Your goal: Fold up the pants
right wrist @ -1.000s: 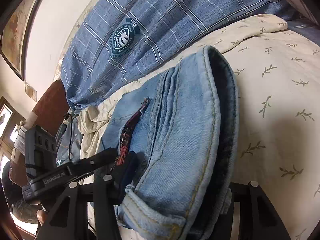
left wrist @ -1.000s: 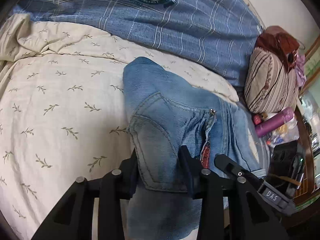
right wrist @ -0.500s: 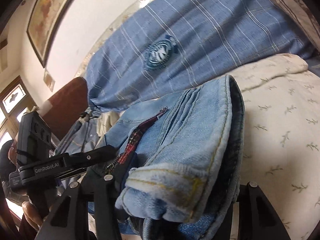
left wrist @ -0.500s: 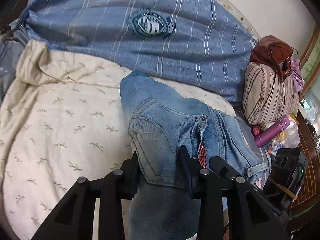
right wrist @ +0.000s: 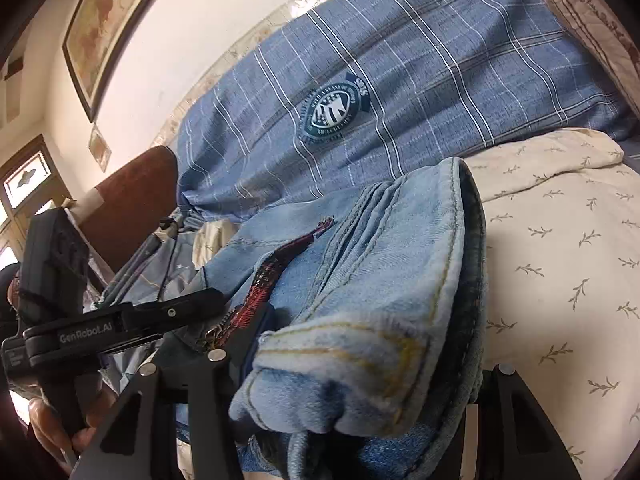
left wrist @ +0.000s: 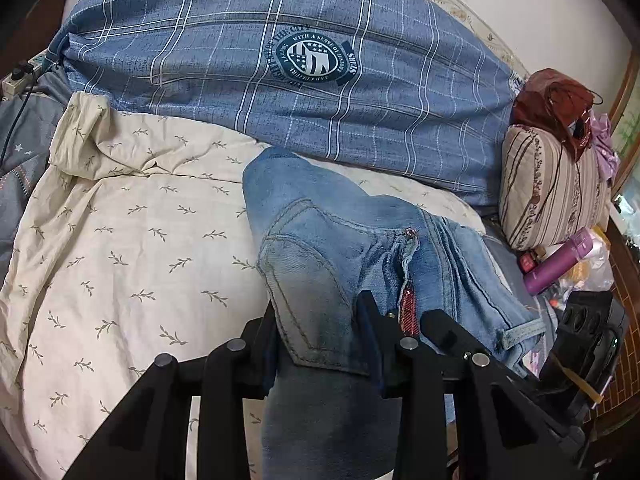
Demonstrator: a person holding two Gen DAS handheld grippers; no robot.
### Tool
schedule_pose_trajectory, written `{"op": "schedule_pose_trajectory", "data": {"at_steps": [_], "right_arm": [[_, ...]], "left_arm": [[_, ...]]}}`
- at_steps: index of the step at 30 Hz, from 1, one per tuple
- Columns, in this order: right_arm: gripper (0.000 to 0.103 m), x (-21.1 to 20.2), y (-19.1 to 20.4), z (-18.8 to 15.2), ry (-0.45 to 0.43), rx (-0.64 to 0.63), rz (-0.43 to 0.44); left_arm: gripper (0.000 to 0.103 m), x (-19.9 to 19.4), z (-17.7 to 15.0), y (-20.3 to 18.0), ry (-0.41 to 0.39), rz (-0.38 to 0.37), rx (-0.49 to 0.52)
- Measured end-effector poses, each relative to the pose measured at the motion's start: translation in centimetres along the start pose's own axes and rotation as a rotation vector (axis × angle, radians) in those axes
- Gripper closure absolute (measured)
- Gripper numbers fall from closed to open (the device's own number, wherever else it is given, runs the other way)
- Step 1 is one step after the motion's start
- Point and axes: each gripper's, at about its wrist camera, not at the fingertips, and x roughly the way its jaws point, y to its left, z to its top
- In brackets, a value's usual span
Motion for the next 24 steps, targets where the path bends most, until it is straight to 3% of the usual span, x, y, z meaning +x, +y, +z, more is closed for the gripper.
{"op": "schedule_pose_trajectory", "data": {"at_steps": [7,15,24], "right_arm": [[0.047,1.5,0.1,0.2,0.033,-0.009,-0.035],[0.046,3.7,-0.9,-0.4,0.148,0.013,-0.078],[0.046,3.2,-5.0,0.1,0.197,0.255,-0.003]], "left_arm": [[0.065,1.0,0.0,1.0,0.015,0.027,-0.026],[0.065,3.0,-1.0,1.8,0.065,0.072,-0.037],[0.065,3.1,-0.7,1.4,0.072,0.071,-0.041]]}}
